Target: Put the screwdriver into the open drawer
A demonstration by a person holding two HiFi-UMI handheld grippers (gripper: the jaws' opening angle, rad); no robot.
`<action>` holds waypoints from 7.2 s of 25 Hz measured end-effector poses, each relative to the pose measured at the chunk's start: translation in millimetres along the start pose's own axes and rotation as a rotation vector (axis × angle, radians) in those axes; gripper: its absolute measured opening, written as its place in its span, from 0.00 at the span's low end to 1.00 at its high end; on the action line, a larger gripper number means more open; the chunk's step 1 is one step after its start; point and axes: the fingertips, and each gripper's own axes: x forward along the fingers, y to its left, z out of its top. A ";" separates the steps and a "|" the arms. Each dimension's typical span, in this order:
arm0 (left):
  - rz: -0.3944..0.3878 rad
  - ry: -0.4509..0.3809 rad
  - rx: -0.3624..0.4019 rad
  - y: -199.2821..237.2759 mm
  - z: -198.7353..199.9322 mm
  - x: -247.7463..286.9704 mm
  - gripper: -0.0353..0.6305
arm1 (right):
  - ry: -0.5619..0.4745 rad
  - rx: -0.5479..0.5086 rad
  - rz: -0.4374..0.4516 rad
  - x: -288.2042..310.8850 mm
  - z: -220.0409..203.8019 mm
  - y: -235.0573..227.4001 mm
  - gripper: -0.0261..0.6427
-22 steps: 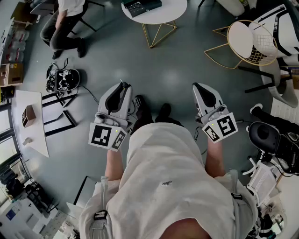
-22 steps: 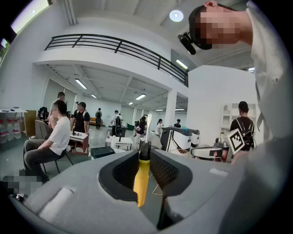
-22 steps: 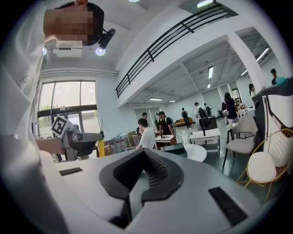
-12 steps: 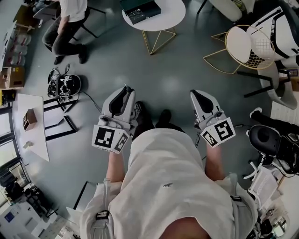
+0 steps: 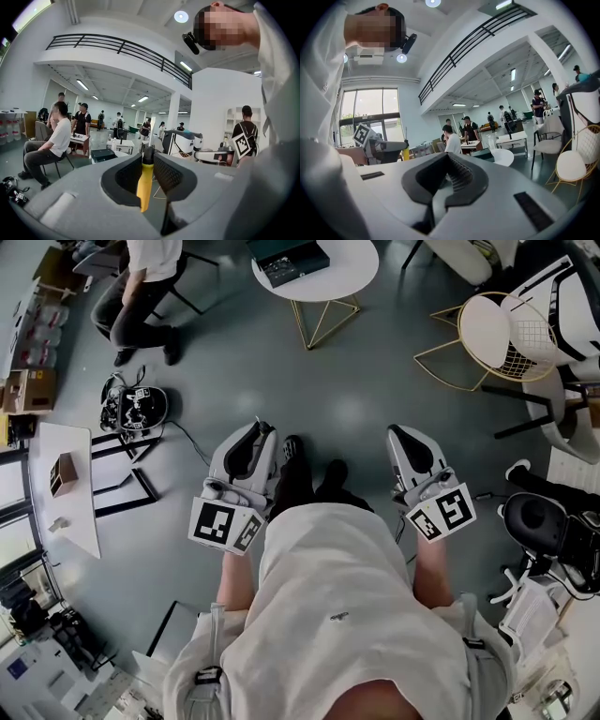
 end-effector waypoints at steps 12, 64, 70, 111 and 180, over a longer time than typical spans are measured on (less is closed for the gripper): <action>-0.036 -0.011 -0.021 54.4 6.9 20.1 0.18 | 0.033 -0.003 -0.044 48.1 -1.2 1.9 0.05; 0.016 -0.009 -0.071 278.0 101.2 271.2 0.18 | 0.048 -0.029 0.034 360.6 105.1 -171.8 0.05; 0.017 0.037 -0.072 259.0 93.3 322.4 0.18 | 0.059 0.004 0.047 360.4 107.8 -217.7 0.05; -0.354 0.392 0.226 367.1 6.3 530.6 0.18 | 0.143 0.038 -0.328 460.8 131.8 -271.1 0.05; -0.260 0.961 0.209 426.8 -249.3 614.4 0.20 | 0.328 0.246 -0.514 455.3 62.5 -282.4 0.05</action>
